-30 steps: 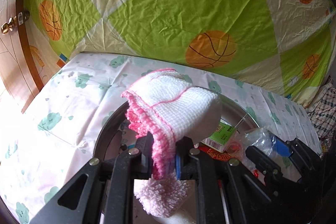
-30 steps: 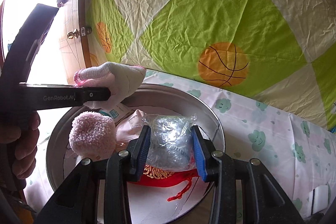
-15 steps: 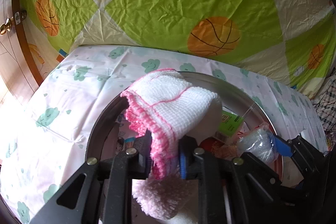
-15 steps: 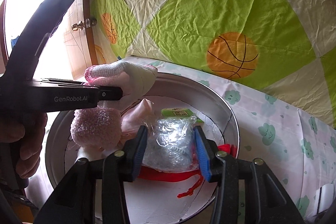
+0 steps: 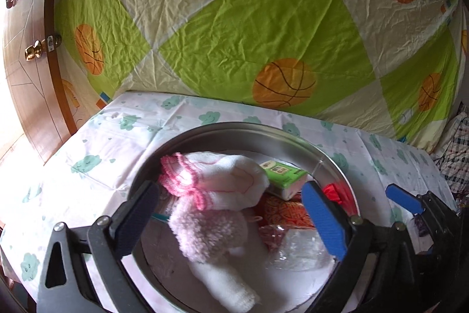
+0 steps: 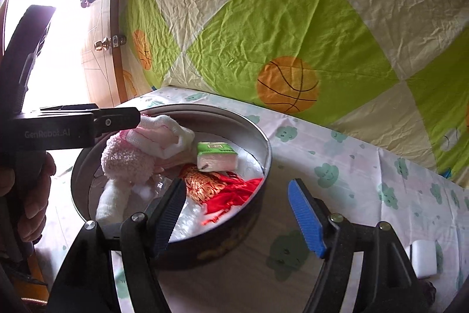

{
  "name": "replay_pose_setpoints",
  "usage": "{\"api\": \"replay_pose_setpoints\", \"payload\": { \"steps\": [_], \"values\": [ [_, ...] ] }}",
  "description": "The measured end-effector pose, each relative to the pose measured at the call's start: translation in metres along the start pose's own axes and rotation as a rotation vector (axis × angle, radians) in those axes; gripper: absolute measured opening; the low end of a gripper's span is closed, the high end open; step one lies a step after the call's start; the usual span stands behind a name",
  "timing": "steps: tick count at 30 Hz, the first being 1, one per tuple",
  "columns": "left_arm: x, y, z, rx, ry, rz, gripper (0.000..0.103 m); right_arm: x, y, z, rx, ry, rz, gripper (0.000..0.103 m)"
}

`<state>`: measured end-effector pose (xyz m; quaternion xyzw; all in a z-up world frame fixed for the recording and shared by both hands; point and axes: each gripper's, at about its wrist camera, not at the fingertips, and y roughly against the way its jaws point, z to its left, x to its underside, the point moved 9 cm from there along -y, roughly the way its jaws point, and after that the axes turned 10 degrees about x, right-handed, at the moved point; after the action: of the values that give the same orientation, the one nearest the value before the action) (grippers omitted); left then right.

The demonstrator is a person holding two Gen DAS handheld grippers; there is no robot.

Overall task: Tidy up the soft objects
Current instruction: 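Move both tools back to the bed and grasp the purple scrunchie with the right tool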

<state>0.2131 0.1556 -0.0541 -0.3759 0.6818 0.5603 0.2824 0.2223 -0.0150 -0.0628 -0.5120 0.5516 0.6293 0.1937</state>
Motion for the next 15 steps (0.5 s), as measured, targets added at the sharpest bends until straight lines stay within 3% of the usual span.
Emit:
{"api": "replay_pose_setpoints", "payload": {
  "steps": [7,15],
  "values": [
    [0.023,-0.006,-0.072,0.097,-0.055,0.029,0.101,0.034,0.031,-0.079,0.122,-0.049,0.028,0.074],
    [0.047,-0.031,-0.145,0.161,-0.125,0.089,0.101,0.082,0.051,-0.193,0.279,-0.193,0.097,0.074]
  ]
}}
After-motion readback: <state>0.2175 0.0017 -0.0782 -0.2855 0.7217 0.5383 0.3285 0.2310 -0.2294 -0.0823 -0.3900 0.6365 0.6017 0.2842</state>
